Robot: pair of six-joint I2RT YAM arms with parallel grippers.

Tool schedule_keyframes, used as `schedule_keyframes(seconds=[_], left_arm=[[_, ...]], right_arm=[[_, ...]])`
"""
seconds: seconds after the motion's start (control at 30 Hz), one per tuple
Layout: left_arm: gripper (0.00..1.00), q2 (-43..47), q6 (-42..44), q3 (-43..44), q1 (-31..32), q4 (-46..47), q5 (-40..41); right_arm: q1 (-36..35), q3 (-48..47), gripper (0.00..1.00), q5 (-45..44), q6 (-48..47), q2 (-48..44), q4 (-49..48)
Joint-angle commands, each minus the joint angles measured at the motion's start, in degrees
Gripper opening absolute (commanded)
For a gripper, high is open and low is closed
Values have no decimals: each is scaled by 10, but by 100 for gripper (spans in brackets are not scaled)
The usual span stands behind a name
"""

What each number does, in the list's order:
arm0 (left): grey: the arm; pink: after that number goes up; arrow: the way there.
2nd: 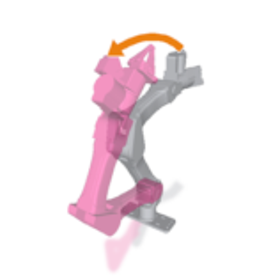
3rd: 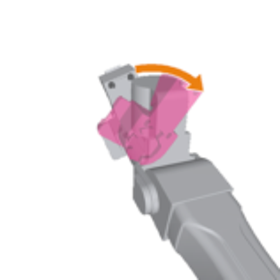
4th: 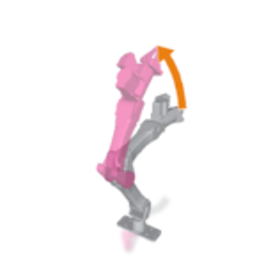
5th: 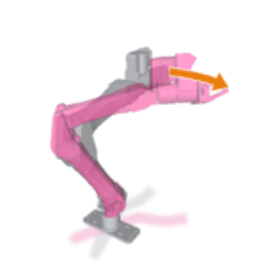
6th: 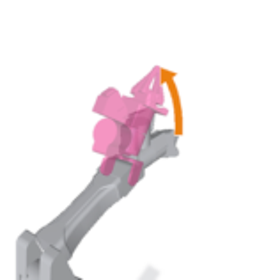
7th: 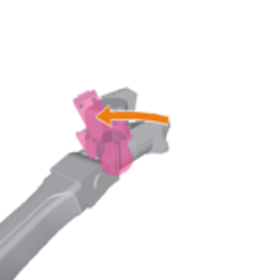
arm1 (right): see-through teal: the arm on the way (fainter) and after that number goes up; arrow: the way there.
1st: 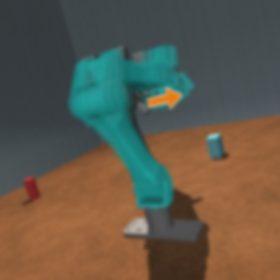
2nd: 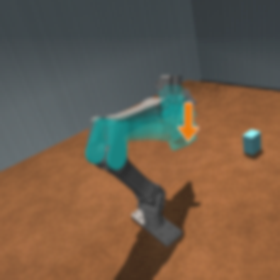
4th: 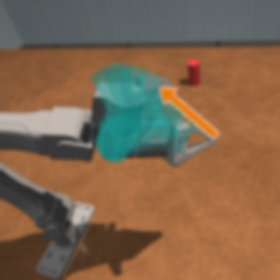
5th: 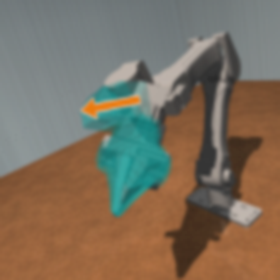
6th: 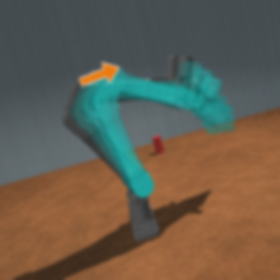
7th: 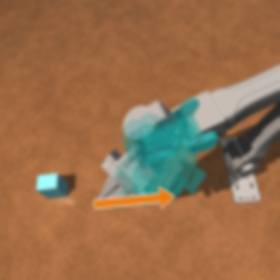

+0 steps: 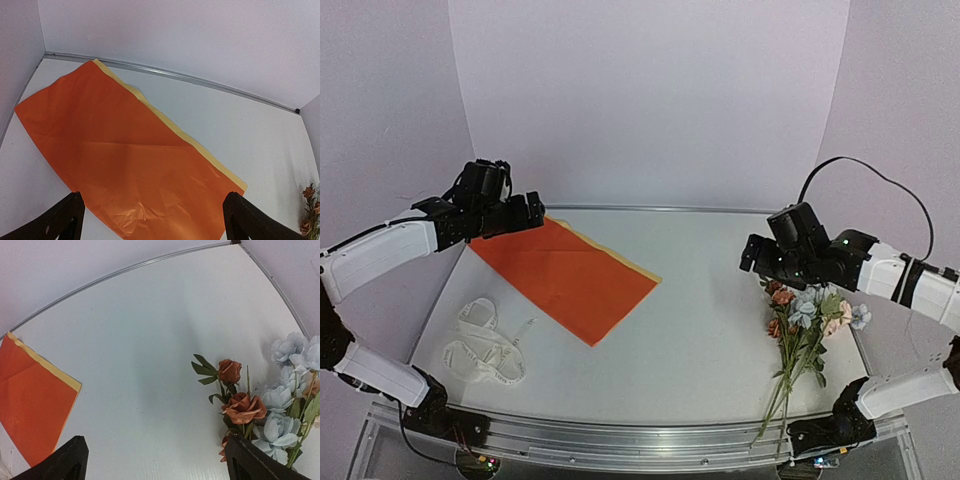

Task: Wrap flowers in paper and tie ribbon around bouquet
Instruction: Pick up the corner of the folded wrapping paper from the center of the board.

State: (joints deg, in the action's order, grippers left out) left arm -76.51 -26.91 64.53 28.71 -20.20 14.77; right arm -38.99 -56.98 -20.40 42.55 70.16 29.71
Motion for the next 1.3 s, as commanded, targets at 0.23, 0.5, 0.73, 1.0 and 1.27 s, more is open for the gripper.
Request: schedule_keyframes(seconds=[0.23, 0.5, 0.73, 1.0, 1.27], left_arm=[[100, -21, -48, -67, -81, 63, -182], [100, -78, -60, -93, -101, 101, -236], [100, -135, -89, -114, -101, 146, -274], [100, -196, -96, -126, -100, 171, -318], [100, -250, -106, -119, -78, 168, -315]], right_arm=[[-87, 22, 98, 101, 172, 59, -50], [-155, 15, 93, 146, 254, 132, -133], [-185, 14, 89, 234, 325, 223, -260], [-194, -7, 74, 323, 391, 344, -415], [-183, -54, 73, 323, 373, 407, -426]])
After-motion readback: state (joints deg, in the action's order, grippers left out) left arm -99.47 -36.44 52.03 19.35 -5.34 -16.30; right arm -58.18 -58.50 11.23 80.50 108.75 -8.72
